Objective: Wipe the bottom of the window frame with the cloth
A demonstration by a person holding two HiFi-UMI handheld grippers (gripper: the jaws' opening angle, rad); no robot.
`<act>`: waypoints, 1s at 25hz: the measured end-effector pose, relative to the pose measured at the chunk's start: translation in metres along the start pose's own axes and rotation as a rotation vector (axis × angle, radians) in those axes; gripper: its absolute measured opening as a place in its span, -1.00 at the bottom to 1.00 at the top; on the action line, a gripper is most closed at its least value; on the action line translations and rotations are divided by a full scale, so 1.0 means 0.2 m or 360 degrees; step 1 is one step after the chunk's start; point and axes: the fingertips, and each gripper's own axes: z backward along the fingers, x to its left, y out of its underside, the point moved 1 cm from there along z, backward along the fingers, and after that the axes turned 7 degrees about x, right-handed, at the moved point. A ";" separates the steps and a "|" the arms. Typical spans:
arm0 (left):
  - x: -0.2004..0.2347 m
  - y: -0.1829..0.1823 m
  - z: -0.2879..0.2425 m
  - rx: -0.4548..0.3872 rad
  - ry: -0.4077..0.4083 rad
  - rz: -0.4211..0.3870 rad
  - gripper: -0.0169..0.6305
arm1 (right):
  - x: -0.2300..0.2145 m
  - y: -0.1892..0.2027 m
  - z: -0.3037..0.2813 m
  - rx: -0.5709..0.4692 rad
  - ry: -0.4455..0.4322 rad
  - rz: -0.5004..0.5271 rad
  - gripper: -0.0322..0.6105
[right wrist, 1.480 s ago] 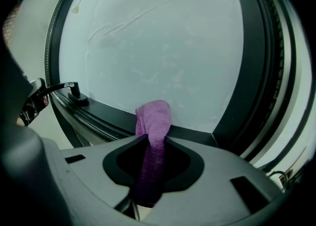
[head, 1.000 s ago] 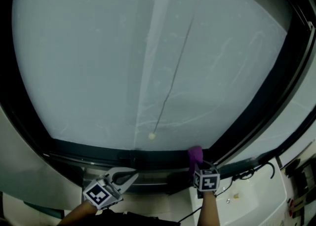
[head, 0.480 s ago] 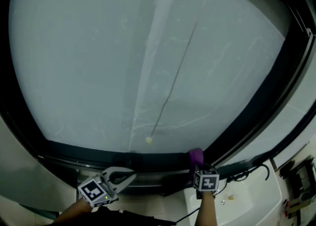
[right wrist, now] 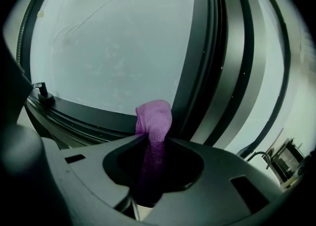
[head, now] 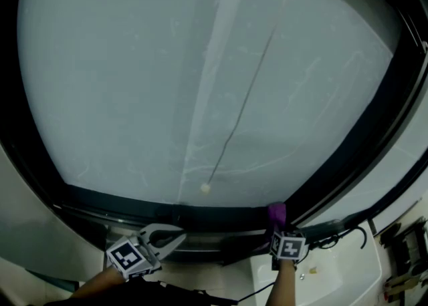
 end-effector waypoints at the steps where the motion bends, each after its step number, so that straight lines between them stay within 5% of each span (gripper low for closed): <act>1: 0.00 0.00 0.00 -0.0003 -0.0005 0.0007 -0.93 | -0.01 0.00 0.00 0.0000 0.0000 -0.0007 -0.63; 13: 0.01 -0.01 0.01 -0.0075 -0.0096 0.0053 -0.93 | -0.08 0.06 0.01 -0.0001 0.0103 -0.0032 -0.63; 25: 0.02 0.01 0.01 -0.0080 -0.0122 0.0039 -0.93 | -0.05 0.32 0.11 0.0011 0.0154 -0.0132 -0.63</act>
